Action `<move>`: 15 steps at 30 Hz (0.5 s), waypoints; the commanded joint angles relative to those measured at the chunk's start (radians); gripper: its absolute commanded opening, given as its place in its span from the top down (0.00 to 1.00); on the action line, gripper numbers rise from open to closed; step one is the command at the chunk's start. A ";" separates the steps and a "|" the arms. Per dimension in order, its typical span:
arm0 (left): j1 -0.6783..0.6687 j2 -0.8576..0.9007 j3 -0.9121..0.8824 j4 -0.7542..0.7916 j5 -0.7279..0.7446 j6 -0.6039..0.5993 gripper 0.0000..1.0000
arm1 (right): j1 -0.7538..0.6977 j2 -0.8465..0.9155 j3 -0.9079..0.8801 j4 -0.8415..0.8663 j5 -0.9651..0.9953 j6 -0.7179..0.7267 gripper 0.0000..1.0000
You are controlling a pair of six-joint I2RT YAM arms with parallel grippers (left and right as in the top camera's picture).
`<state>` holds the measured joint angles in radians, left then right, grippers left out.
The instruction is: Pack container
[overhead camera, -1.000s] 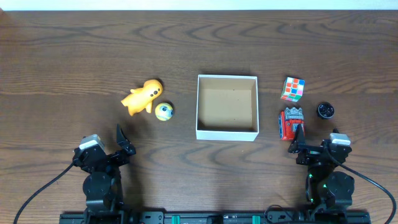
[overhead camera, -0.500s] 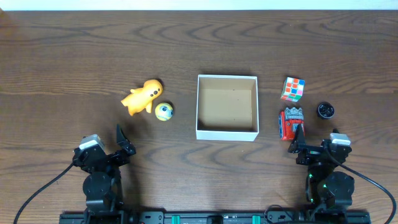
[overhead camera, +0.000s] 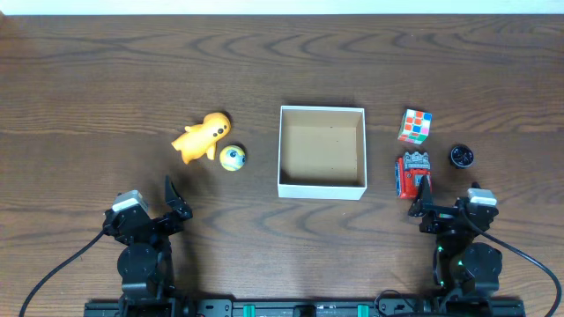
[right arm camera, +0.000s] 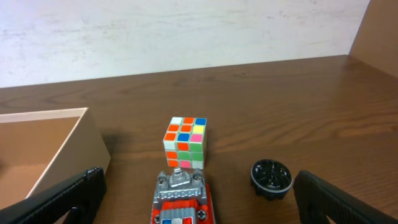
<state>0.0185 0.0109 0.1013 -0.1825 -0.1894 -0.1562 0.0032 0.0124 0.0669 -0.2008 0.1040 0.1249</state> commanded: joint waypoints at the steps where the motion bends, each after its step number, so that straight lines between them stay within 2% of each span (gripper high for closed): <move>1: -0.003 -0.007 0.000 0.000 0.003 0.010 0.02 | -0.010 -0.007 -0.005 0.002 -0.003 -0.007 0.01; 15: -0.003 -0.007 0.000 0.000 0.003 0.010 0.02 | -0.010 -0.007 -0.005 0.002 -0.003 -0.007 0.01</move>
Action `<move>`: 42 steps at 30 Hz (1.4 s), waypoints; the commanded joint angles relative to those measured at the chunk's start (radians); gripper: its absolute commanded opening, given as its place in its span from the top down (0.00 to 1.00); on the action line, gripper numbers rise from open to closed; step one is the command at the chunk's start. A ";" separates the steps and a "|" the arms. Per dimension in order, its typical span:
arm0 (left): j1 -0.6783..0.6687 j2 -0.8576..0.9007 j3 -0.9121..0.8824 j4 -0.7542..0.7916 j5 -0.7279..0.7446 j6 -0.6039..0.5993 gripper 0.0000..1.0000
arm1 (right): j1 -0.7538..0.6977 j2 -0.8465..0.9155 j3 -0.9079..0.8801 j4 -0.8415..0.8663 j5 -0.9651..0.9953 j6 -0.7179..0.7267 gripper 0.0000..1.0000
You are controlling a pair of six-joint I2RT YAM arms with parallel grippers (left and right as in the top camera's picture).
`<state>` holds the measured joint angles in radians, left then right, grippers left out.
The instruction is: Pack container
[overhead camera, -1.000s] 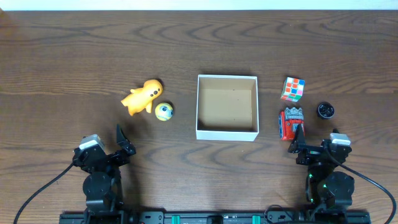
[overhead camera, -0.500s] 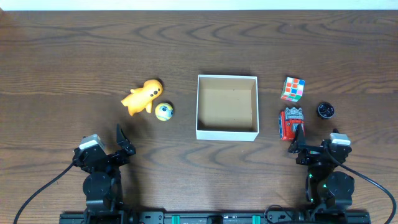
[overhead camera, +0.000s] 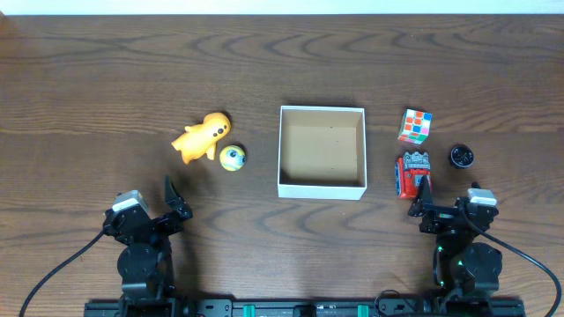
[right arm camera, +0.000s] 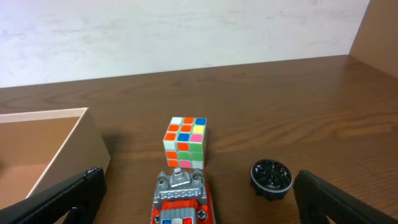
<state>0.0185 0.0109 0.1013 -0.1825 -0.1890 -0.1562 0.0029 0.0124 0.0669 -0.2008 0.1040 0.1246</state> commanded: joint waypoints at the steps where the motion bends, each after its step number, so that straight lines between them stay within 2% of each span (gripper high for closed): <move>1: -0.003 -0.007 0.000 0.000 0.002 0.010 0.02 | -0.009 -0.007 -0.005 0.002 -0.004 -0.006 0.01; 23: -0.003 -0.007 0.000 0.000 0.002 0.010 0.02 | -0.009 -0.007 -0.005 0.002 -0.003 -0.007 0.01; 37: -0.003 -0.007 0.000 0.000 0.002 0.010 0.02 | -0.010 -0.007 -0.005 0.013 0.064 -0.017 0.01; 42: -0.003 -0.007 0.000 0.000 0.002 0.010 0.02 | -0.009 0.016 0.013 0.007 0.049 0.066 0.01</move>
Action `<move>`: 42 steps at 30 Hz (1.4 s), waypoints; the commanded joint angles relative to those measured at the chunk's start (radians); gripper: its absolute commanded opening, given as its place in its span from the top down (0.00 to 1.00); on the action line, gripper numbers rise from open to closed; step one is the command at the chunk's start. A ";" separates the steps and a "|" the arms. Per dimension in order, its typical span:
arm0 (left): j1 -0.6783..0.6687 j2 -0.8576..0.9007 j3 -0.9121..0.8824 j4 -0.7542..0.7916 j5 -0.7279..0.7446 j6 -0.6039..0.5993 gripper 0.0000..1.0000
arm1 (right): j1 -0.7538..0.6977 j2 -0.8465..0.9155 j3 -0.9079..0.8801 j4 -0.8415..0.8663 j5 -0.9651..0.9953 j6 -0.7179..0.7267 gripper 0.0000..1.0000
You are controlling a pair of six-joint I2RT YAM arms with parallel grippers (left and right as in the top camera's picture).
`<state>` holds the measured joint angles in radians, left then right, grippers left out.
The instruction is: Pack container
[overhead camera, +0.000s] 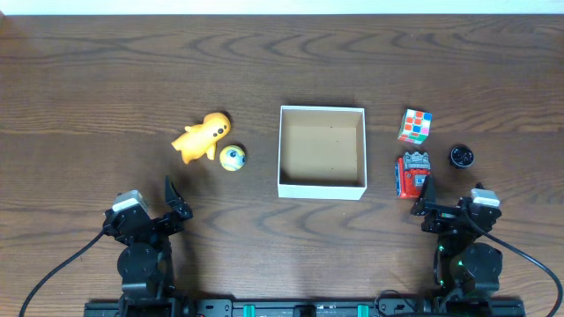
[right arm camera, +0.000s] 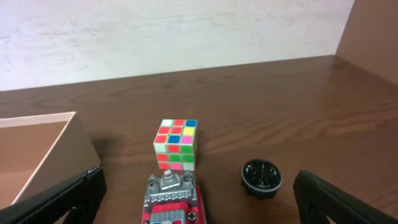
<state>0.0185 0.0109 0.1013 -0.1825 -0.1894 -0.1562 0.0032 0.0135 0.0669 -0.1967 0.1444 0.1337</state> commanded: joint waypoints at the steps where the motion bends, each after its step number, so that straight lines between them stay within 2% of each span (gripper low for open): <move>1: -0.003 -0.007 0.000 0.000 0.003 0.010 0.02 | -0.010 0.032 0.027 0.002 0.009 0.069 0.01; 7: -0.003 -0.007 0.000 0.000 0.003 0.010 0.02 | -0.010 0.270 0.214 -0.008 0.017 0.058 0.01; 13: -0.003 -0.007 0.000 0.000 0.003 0.010 0.02 | -0.010 0.682 0.573 -0.114 0.016 0.006 0.01; 15: -0.003 -0.007 0.000 0.000 0.003 0.010 0.02 | -0.009 0.821 0.707 -0.215 0.016 0.007 0.01; 20: -0.003 -0.007 0.000 0.000 0.003 0.010 0.02 | -0.009 1.159 1.053 -0.631 0.016 -0.001 0.01; 23: -0.003 -0.007 -0.001 0.000 0.003 0.010 0.02 | -0.009 1.304 1.184 -0.795 0.016 -0.001 0.01; 26: -0.003 -0.007 0.000 0.000 0.003 0.010 0.02 | -0.009 1.392 1.233 -0.819 0.006 0.000 0.01; 28: -0.003 -0.007 0.000 0.000 0.003 0.010 0.02 | -0.009 1.427 1.233 -0.812 -0.057 0.000 0.01; 30: -0.003 -0.007 0.000 0.000 0.003 0.010 0.02 | -0.009 1.450 1.233 -0.874 -0.144 -0.001 0.01; 37: -0.003 -0.007 0.000 0.000 0.003 0.010 0.02 | -0.009 1.490 1.231 -0.903 -0.134 -0.009 0.01; 42: -0.003 -0.007 0.000 0.000 0.003 0.010 0.02 | -0.001 1.497 1.218 -0.889 -0.120 -0.266 0.01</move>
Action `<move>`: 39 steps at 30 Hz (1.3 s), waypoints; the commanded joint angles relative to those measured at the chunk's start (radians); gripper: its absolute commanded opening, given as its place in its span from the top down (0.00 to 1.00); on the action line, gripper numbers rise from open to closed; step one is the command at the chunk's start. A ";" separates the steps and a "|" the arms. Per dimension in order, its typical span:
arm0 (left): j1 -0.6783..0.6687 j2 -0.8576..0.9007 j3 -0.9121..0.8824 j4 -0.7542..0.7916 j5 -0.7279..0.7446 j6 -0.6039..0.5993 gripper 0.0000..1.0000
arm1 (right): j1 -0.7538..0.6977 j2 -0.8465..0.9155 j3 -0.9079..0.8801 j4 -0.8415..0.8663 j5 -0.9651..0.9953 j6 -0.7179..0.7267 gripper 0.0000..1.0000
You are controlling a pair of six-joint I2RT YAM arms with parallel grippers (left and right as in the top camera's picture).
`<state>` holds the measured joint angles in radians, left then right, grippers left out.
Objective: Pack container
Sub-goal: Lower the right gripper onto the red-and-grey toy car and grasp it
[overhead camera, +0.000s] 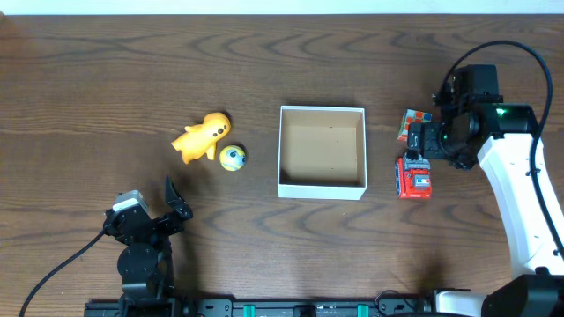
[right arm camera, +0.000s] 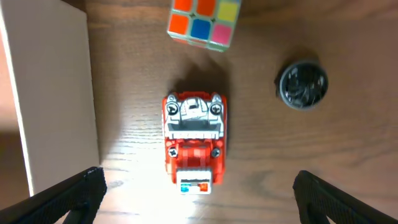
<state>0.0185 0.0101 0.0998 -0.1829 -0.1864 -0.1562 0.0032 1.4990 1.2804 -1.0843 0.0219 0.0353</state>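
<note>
An open white cardboard box (overhead camera: pixel 322 188) sits mid-table; its wall shows at the left of the right wrist view (right arm camera: pixel 56 93). To its right lie a red toy truck (overhead camera: pixel 414 179) (right arm camera: pixel 194 143), a colour cube (overhead camera: pixel 409 121) (right arm camera: pixel 204 17) and a black round cap (right arm camera: pixel 303 85). The arm hides the cap from overhead. My right gripper (overhead camera: pixel 428 145) (right arm camera: pixel 199 202) hangs open above the truck, pointing straight down, with one finger on each side of it. My left gripper (overhead camera: pixel 174 201) rests open at the front left. An orange figure (overhead camera: pixel 203 136) and a small eyeball-like ball (overhead camera: pixel 233 158) lie left of the box.
The right arm (overhead camera: pixel 520 194) reaches in along the table's right side. A pale wall borders the far edge of the brown wooden table (overhead camera: pixel 106 70).
My right arm has left its low rest at the front right. It now stands high over the truck and looks straight down on it, jaws still open. No object has moved.
At the two oldest moments both arms rested at the front edge, the right one looking level past the truck to the cube. Then the right wrist view had shifted slightly. Now the right gripper is over the truck; the left arm has stayed put.
</note>
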 commanded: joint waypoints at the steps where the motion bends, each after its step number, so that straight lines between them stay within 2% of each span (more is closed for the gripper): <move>1: -0.003 -0.006 0.001 0.001 0.000 0.010 0.02 | -0.001 0.014 0.000 -0.002 0.012 -0.189 0.01; 12: -0.003 -0.006 0.001 0.000 0.000 0.010 0.02 | 0.003 0.037 -0.135 0.122 0.015 -0.208 0.01; 17: -0.003 -0.006 0.001 0.001 0.000 0.010 0.02 | 0.007 0.037 -0.193 0.192 0.018 -0.070 0.01; 23: -0.003 -0.006 0.001 0.001 0.000 0.010 0.02 | 0.024 0.037 -0.242 0.223 0.014 0.032 0.01; 30: -0.003 -0.006 0.001 0.001 0.000 0.010 0.02 | 0.048 0.037 -0.359 0.357 0.015 0.108 0.04; 39: -0.003 -0.006 0.001 0.000 0.000 0.010 0.02 | 0.048 0.037 -0.432 0.488 0.082 0.110 0.02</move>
<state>0.0185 0.0105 0.0998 -0.1829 -0.1864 -0.1562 0.0425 1.5314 0.8677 -0.6182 0.0532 0.1249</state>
